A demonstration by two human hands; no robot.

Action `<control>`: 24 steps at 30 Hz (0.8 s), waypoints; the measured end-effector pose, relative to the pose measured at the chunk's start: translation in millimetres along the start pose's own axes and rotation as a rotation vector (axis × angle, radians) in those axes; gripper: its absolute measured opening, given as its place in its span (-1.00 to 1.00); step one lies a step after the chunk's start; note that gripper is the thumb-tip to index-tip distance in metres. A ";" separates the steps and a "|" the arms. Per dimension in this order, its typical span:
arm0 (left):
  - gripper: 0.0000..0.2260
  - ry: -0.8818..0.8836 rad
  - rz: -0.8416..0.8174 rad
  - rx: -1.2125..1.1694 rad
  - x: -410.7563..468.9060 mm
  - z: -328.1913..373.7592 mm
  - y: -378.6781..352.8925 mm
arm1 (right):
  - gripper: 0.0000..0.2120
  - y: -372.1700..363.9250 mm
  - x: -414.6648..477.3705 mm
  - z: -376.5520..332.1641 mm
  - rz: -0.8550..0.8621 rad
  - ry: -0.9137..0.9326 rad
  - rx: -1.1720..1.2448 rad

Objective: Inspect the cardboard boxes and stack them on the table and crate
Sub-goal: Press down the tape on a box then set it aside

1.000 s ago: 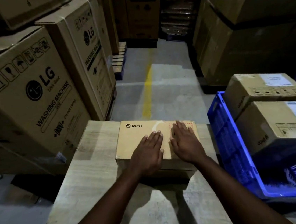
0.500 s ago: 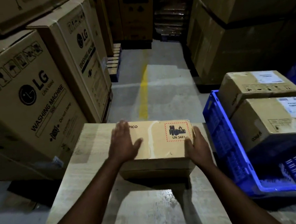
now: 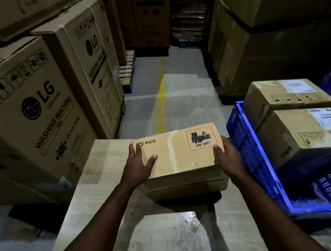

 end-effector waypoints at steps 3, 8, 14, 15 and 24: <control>-0.09 -0.006 -0.071 -0.127 2.3 0.0 -9.3 | -0.69 14.8 9.3 -34.6 0.053 0.063 -0.138; -0.23 0.046 -0.217 -0.203 6.6 -1.5 -29.4 | -0.51 -2.1 10.1 -85.2 0.080 0.127 -0.266; -0.38 -0.096 -0.235 -0.171 4.8 40.5 -5.8 | -0.43 -52.1 1.3 -125.2 -0.033 0.154 -0.332; -0.35 -0.149 -0.216 -0.205 3.7 55.1 2.5 | -0.45 -57.0 0.7 -130.7 -0.074 0.181 -0.256; -0.19 -0.325 -0.085 -0.047 -11.1 104.6 57.9 | -0.43 -29.0 11.1 -59.9 -0.074 0.180 -0.612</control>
Point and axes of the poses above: each hand's wrist, its own x-axis towards the middle knuckle, its own y-axis out of the back of the hand, z = x × y, the point moved 4 cm from there along x, towards the middle knuckle, and after that the axes turned 13 degrees about -z, right-handed, at the moved point
